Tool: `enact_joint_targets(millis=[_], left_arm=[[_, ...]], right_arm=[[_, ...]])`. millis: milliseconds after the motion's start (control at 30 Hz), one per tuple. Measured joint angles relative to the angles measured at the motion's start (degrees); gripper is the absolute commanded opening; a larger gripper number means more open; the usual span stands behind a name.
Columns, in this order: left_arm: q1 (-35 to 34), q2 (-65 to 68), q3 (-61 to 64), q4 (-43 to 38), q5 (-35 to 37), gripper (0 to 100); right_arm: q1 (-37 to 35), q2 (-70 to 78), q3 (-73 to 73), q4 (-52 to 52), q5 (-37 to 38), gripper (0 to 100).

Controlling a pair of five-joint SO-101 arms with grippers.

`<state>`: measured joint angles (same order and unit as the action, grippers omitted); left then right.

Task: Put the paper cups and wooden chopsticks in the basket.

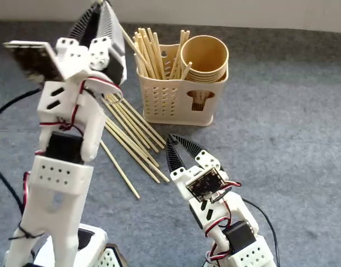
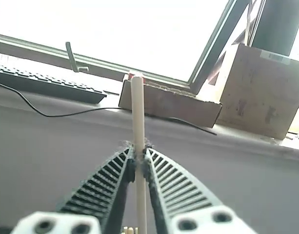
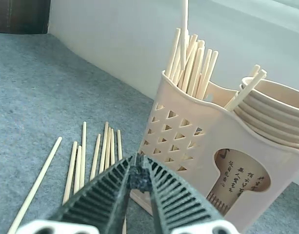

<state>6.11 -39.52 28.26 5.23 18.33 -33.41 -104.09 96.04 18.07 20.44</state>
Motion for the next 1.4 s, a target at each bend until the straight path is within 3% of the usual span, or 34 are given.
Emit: enact_joint_targets(millis=[267,467,700,900,1133,1300,1400], left_arm=[[1.23,8.35,-2.29,0.44,-0.44,1],[1.32,8.97,-2.99,6.95,-0.44,13],[1.32,8.97,-10.2,20.66,-0.44,9],[1.32,8.97,-11.6,23.38,-0.44,0],[1.14,8.97,-11.69,26.81,-0.35,1],[0.62,8.88,-11.69,34.81,0.0,1],[-0.26,6.95,-11.69,40.26,4.66,1]], right_arm=[[0.0,0.0,0.0,0.0,0.0,0.6],[0.0,0.0,0.0,0.0,0.0,0.6],[0.0,0.0,0.0,0.0,0.0,0.6],[0.0,0.0,0.0,0.0,0.0,0.6],[0.0,0.0,0.0,0.0,0.0,0.6],[0.0,0.0,0.0,0.0,0.0,0.6],[0.0,0.0,0.0,0.0,0.0,0.6]])
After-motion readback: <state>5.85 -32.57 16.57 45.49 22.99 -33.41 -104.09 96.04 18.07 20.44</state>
